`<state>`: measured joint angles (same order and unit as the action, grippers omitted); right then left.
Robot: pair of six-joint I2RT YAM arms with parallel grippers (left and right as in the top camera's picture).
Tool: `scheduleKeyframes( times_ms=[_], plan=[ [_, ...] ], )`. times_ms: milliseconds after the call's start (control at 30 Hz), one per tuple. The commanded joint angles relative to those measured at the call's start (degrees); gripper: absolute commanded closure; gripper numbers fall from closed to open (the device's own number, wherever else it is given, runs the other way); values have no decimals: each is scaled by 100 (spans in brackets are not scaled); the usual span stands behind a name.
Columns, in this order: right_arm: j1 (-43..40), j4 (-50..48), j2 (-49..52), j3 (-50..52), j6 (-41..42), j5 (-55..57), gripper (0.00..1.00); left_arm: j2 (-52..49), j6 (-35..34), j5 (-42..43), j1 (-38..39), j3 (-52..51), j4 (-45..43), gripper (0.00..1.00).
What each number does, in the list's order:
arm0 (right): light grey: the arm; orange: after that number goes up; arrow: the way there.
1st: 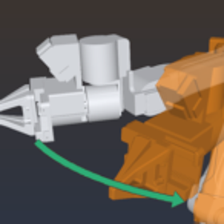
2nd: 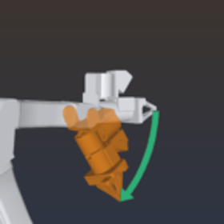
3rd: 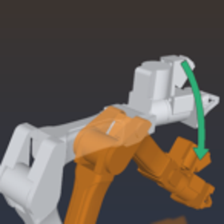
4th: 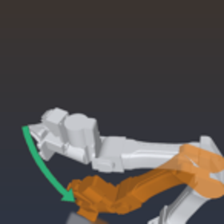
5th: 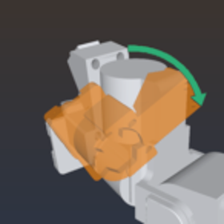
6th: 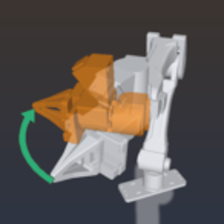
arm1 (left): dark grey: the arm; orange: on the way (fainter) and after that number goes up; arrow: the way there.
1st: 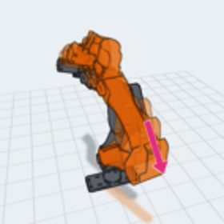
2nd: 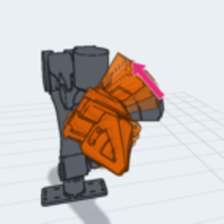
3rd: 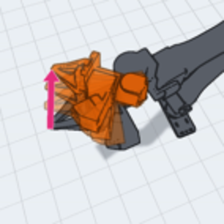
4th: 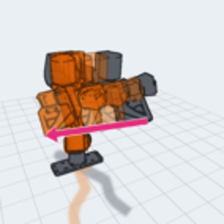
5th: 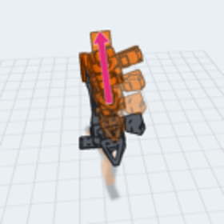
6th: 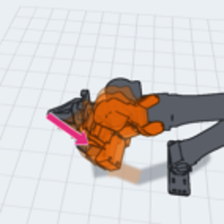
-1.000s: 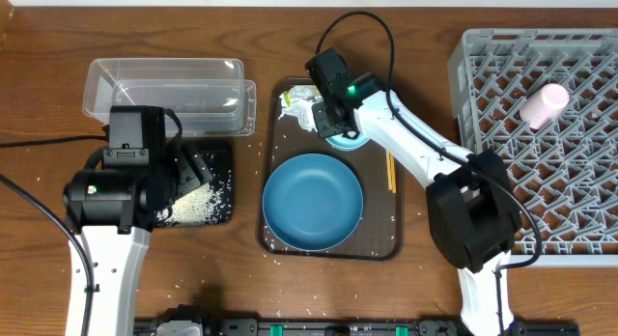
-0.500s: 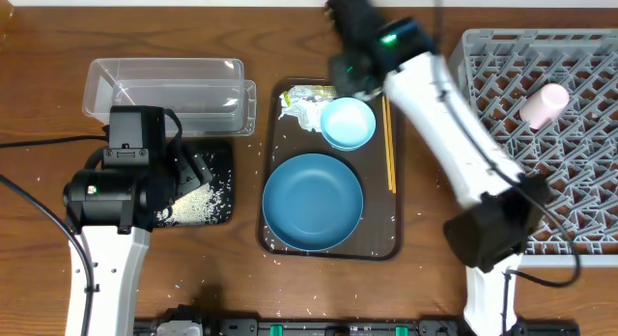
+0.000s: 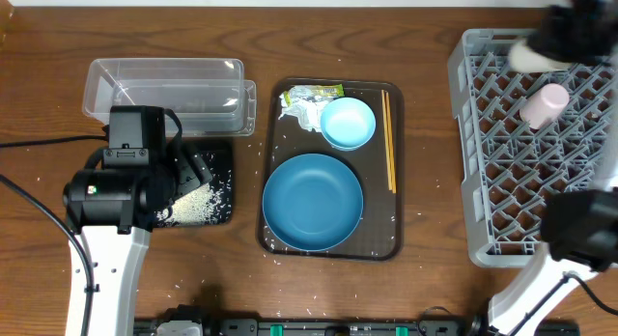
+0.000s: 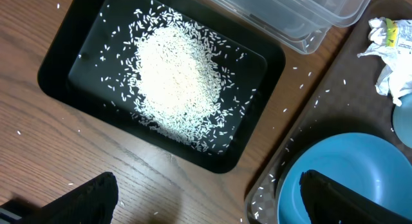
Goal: Sort waste into correct bins and load items into the dishwasher rack
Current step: 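Carry the white cup with the right gripper into the grey rack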
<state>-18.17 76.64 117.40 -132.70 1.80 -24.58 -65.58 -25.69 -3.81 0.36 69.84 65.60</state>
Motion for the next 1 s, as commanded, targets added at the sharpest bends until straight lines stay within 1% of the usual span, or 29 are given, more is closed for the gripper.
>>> scheduleKeyframes(
  times_ms=[0,133,333,400,733,867,967],
  plan=[
    [-732,-181,35,254,-487,-1534,99,0,9,-33,-35,46,13,7],
    [-1443,-815,70,846,-577,-2441,99,0,9,-31,-35,46,15,7],
    [-2341,-2371,70,1934,-568,-4507,99,0,9,-31,-35,46,15,7],
    [-2524,-2903,70,2308,-485,-4916,99,0,9,-31,-35,46,13,7],
    [-2876,-5840,90,4087,1510,-4940,99,0,9,-31,-35,46,13,7],
    [-2839,-6544,166,4454,2098,-4942,99,0,9,-31,-35,46,13,7],
    [-2826,-6599,310,4487,2155,-4942,99,0,9,-33,-35,46,15,7]
  ],
)
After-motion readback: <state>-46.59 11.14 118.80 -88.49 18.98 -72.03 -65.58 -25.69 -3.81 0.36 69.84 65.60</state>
